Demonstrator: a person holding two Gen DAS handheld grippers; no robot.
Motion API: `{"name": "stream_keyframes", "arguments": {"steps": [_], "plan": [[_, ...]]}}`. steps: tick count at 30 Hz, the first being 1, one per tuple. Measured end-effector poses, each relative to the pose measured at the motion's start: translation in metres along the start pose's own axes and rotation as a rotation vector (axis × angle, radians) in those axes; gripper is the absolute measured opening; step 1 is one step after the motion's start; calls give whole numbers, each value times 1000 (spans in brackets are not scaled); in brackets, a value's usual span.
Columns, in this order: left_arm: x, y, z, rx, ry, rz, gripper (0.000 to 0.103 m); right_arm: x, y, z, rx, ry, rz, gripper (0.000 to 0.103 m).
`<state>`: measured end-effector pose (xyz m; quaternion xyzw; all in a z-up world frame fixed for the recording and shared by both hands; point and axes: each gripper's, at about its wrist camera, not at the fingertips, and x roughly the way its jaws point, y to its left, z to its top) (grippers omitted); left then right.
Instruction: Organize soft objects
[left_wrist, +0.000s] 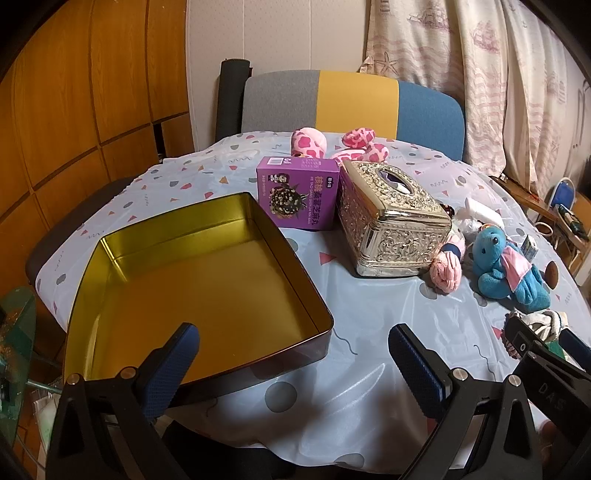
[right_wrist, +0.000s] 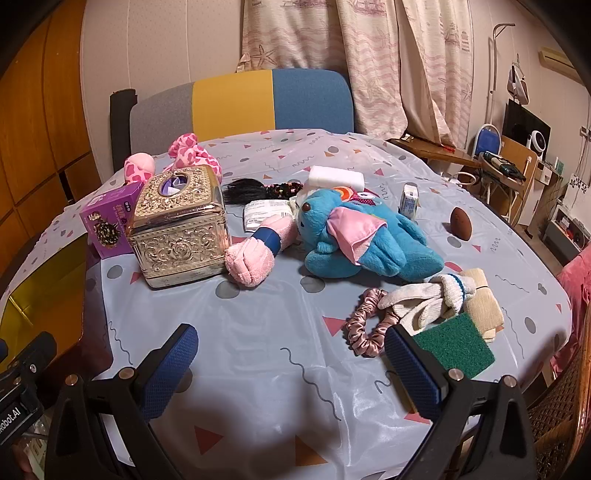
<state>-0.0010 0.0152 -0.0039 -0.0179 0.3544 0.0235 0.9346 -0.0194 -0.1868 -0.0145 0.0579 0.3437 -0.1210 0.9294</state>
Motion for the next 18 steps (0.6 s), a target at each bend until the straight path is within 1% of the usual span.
{"name": "stream_keyframes", "arguments": {"steps": [18], "plan": [[3, -1, -1, 2, 10, -5, 103, 3, 0, -2, -1, 10, 1, 103]]}}
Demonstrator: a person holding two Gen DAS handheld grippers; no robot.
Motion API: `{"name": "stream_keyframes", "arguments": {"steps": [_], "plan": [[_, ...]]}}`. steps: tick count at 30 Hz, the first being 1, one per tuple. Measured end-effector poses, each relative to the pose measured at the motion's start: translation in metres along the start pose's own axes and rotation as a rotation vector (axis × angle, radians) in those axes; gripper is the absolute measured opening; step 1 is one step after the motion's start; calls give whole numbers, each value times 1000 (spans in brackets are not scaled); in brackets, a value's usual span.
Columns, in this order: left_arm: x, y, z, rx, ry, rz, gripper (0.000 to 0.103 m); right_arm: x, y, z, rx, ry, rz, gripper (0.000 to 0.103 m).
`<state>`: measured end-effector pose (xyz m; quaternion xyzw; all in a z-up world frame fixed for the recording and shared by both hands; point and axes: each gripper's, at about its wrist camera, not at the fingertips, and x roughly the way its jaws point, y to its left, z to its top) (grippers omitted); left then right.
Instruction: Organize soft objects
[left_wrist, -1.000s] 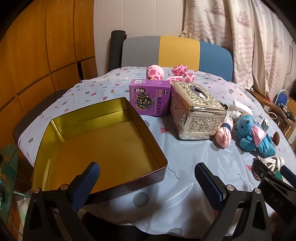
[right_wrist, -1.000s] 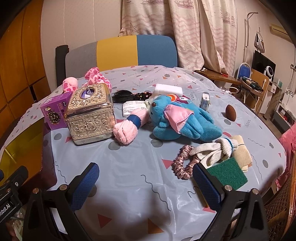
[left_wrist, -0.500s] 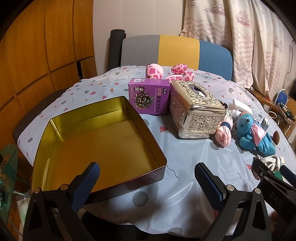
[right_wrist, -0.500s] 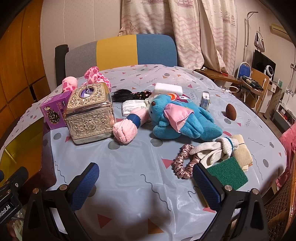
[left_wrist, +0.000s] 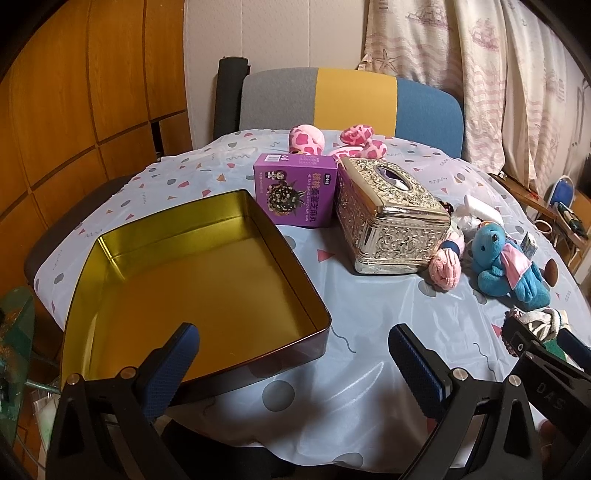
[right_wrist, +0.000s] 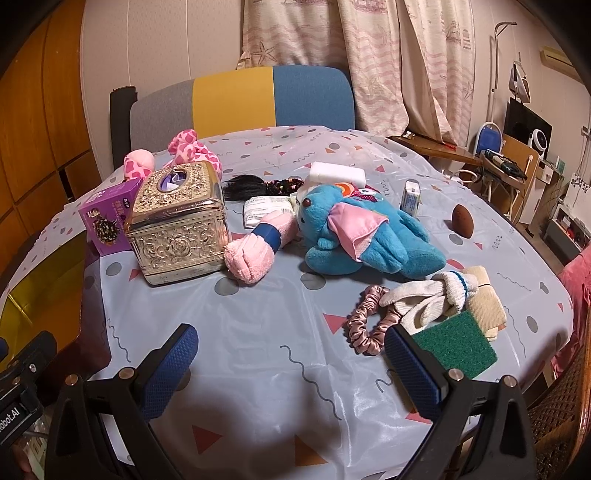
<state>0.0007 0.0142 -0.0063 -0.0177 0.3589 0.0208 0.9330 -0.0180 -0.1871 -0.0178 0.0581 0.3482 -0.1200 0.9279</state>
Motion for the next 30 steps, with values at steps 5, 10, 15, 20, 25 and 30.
{"name": "stream_keyframes", "arguments": {"steps": [5, 10, 15, 20, 25, 30], "plan": [[2, -3, 1, 8, 6, -5, 103, 3, -2, 1, 5, 5, 1, 103], [4, -5, 1, 16, 11, -62, 103, 5, -6, 4, 5, 11, 4, 103], [9, -9, 3, 21, 25, -224, 103, 12, -19, 7, 23, 32, 2, 103], [10, -30, 8, 101, 29, -221, 103, 13, -44, 14, 47, 47, 9, 103], [20, -58, 28, 185, 92, -349, 103, -2, -98, 34, 123, 22, 23, 103], [34, -95, 43, 250, 137, -460, 103, -21, -151, 51, 151, 4, -16, 103]]}}
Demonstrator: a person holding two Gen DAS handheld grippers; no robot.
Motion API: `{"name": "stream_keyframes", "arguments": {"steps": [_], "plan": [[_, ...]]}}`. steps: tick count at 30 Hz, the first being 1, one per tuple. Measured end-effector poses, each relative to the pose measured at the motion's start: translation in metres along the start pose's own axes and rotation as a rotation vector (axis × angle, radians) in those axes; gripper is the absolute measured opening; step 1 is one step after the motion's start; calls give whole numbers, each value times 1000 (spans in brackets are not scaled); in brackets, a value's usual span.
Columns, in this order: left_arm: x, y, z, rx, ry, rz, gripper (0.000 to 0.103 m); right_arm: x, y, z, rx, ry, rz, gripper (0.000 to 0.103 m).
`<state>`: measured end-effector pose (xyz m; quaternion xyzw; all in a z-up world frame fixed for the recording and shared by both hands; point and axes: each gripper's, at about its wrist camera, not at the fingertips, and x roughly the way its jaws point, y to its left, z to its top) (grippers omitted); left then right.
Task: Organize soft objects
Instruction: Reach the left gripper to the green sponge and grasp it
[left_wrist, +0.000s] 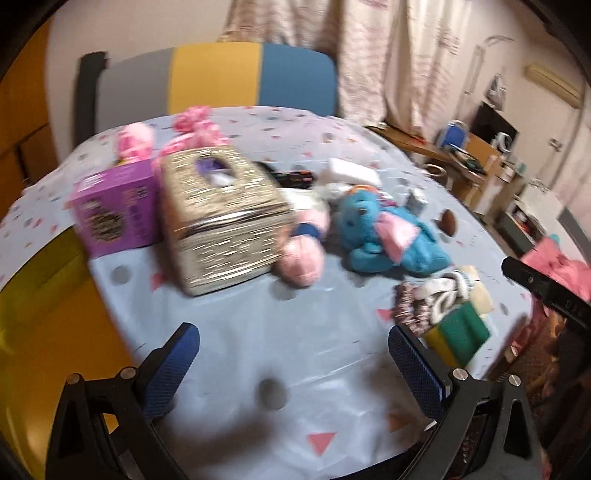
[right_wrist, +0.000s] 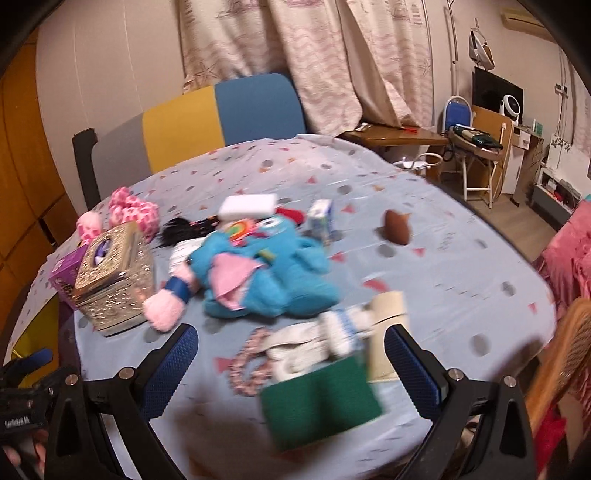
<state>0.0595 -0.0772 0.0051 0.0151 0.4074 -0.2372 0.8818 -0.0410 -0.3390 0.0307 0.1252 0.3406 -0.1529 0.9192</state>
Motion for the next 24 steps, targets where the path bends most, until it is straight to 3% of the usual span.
{"name": "stream_keyframes", "arguments": {"steps": [5, 8, 11, 14, 20, 22, 24], "plan": [[21, -33, 12, 141, 6, -90, 103, -19, -42, 13, 41, -8, -10, 103], [35, -53, 15, 202, 80, -144, 103, -32, -69, 17, 107, -36, -5, 103], [51, -76, 14, 268, 124, -131, 103, -35, -86, 17, 164, -33, -1, 103], [60, -97, 13, 309, 164, -198, 102, -33, -100, 13, 201, -14, -24, 103], [72, -167, 0, 633, 194, -377, 100, -41, -120, 13, 246, -23, -8, 103], [80, -194, -10, 763, 228, -417, 100, -44, -121, 13, 234, -26, -5, 103], [90, -210, -18, 843, 239, -405, 100, -44, -122, 13, 226, -23, -2, 103]]}}
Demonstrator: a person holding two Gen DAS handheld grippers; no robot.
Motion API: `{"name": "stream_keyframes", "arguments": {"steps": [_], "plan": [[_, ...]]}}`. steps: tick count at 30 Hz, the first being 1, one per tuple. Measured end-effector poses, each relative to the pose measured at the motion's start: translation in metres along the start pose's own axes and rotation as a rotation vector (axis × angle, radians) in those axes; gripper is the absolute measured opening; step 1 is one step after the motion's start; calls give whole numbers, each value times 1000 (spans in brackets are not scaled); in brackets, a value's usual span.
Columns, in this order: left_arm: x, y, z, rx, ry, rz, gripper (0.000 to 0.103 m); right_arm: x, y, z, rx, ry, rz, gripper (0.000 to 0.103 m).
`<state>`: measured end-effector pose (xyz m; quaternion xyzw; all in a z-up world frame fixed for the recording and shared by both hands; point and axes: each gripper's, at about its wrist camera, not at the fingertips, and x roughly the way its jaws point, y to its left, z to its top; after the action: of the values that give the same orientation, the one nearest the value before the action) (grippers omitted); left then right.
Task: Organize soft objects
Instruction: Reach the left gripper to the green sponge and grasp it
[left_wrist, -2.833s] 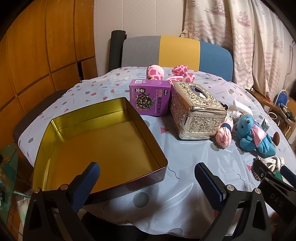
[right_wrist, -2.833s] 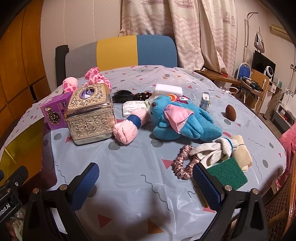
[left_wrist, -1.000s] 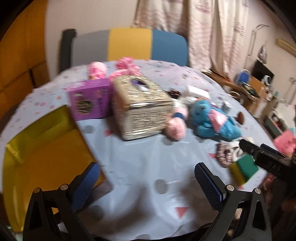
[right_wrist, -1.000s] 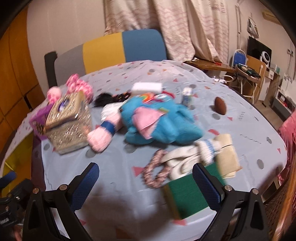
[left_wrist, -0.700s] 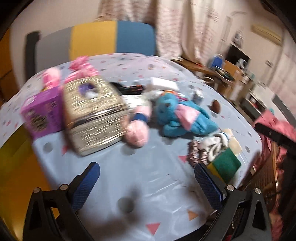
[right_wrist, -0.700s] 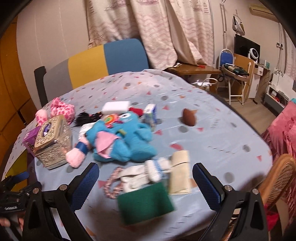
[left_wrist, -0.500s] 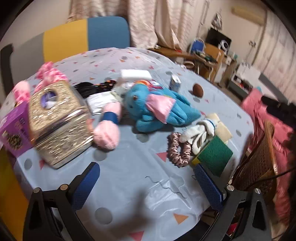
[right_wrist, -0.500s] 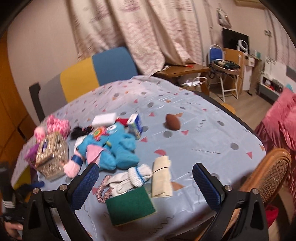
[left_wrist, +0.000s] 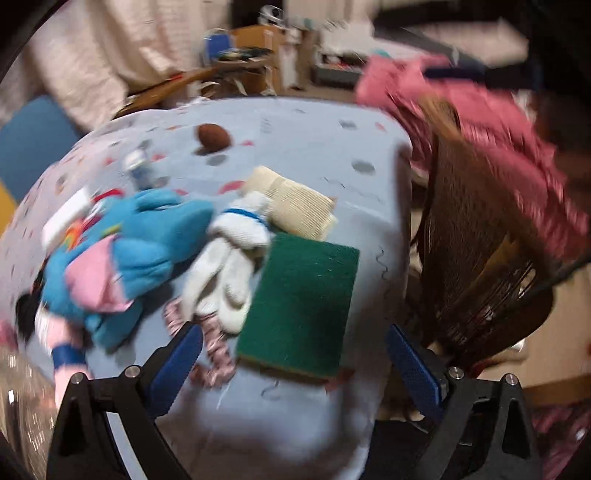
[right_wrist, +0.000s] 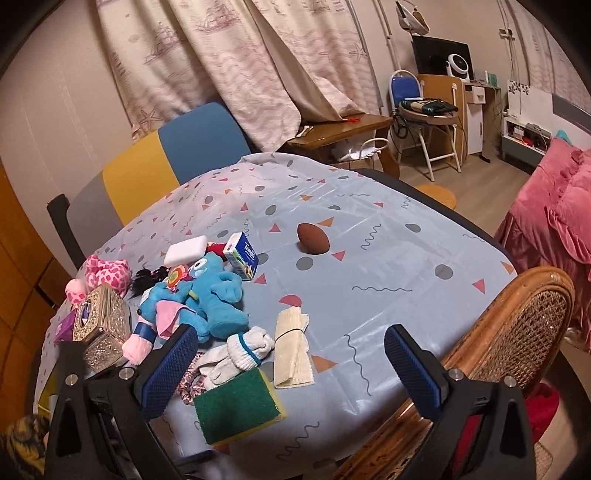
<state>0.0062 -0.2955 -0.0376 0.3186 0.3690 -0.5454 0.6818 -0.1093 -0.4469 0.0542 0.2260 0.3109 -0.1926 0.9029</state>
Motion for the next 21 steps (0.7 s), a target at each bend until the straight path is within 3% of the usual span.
{"name": "stream_keyframes", "arguments": {"steps": [3, 5, 6, 7, 11, 16, 21], "plan": [[23, -12, 8, 80, 51, 1, 99, 2, -5, 1, 6, 10, -4, 103], [34, -14, 11, 91, 72, -9, 93, 4, -8, 2, 13, 12, -10, 103], [37, -15, 12, 87, 75, -14, 78, 4, -9, 2, 16, 14, -13, 103], [40, -14, 12, 85, 77, -20, 69, 6, -11, 2, 17, 17, -15, 103], [41, -10, 6, 51, 47, -41, 68, 12, -13, 3, 15, 38, -30, 103], [22, 0, -15, -41, -23, -16, 68, 31, -10, 3, 23, 99, -38, 103], [-19, 14, -50, -178, -102, 22, 68, 56, 4, 5, 58, 218, 53, 99]]}}
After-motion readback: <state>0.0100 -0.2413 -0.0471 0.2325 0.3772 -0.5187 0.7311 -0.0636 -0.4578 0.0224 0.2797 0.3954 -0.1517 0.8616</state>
